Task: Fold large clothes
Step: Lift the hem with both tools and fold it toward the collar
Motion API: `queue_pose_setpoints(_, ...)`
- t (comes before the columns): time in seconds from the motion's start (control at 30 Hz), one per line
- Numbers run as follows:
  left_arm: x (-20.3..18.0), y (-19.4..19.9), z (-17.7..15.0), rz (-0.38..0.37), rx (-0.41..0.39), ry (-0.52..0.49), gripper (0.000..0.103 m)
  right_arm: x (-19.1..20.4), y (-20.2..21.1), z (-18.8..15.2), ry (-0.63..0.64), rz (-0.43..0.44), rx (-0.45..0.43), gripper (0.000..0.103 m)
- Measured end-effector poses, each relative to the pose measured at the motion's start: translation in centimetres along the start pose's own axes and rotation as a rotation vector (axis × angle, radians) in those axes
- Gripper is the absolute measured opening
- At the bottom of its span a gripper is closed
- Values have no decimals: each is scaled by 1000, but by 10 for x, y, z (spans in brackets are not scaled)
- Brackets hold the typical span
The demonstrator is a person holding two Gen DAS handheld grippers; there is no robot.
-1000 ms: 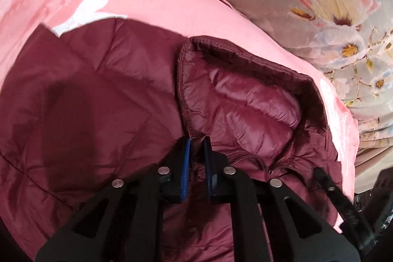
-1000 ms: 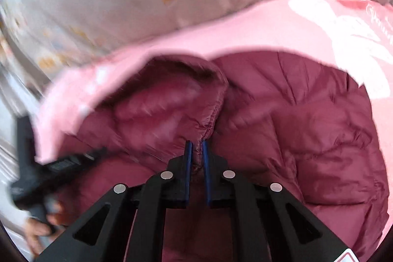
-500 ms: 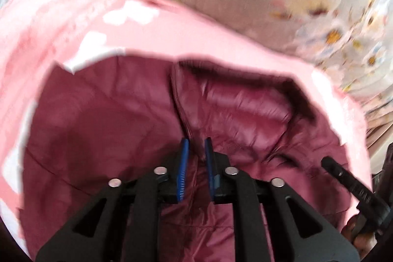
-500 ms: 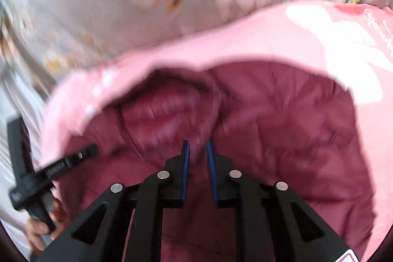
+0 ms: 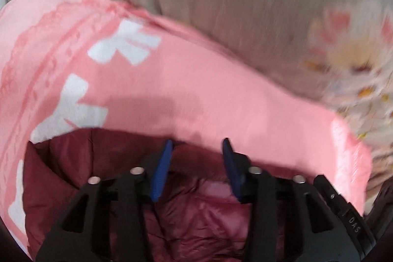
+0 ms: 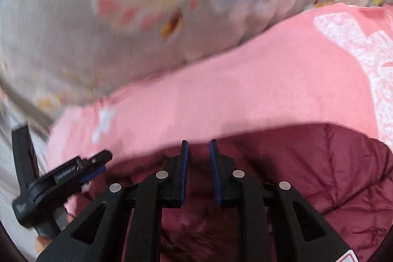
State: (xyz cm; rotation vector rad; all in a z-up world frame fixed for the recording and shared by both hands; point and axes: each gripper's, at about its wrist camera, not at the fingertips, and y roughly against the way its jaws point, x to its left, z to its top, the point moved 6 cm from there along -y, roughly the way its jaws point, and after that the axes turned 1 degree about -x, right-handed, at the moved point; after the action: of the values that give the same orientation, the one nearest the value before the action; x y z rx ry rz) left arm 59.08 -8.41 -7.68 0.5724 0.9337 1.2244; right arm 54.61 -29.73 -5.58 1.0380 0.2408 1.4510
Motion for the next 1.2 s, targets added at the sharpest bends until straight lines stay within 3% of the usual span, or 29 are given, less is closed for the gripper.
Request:
queue_pose_setpoints(0.17, 11, -11, -26, 22, 20, -62, 31, -10, -8, -28, 87, -50, 56, 16)
queue_pose_setpoints(0.27, 12, -14, -37, 59, -2, -127, 30, -22, -13, -38, 123, -99, 64, 8)
queue_pose_setpoints(0.43, 7, -15, -47, 99, -53, -185, 30, -30, -19, -41, 112, -83, 53, 6)
queue_pose_setpoints(0.63, 12, -12, -49, 45, -85, -164, 31, -30, 1, -45, 44, 14, 34, 21)
queue_pose_setpoints(0.73, 10, -16, -51, 73, -88, -193, 31, -30, 1, -42, 64, -36, 11, 20)
queue_pose_setpoints(0.9, 7, -16, -53, 93, -109, -213, 31, -22, 7, -29, 72, -49, -41, 18)
queue_pose_setpoints(1.0, 7, -17, -54, 101, -118, -221, 31, -21, -9, -31, 140, -157, -2, 12)
queue_pose_setpoints(1.07, 6, -17, -54, 113, -125, -232, 31, -24, -17, -40, 175, -193, 12, 7)
queue_pose_setpoints(1.2, 5, -17, -55, 116, -131, -235, 31, -22, -19, -45, 224, -227, -24, 7)
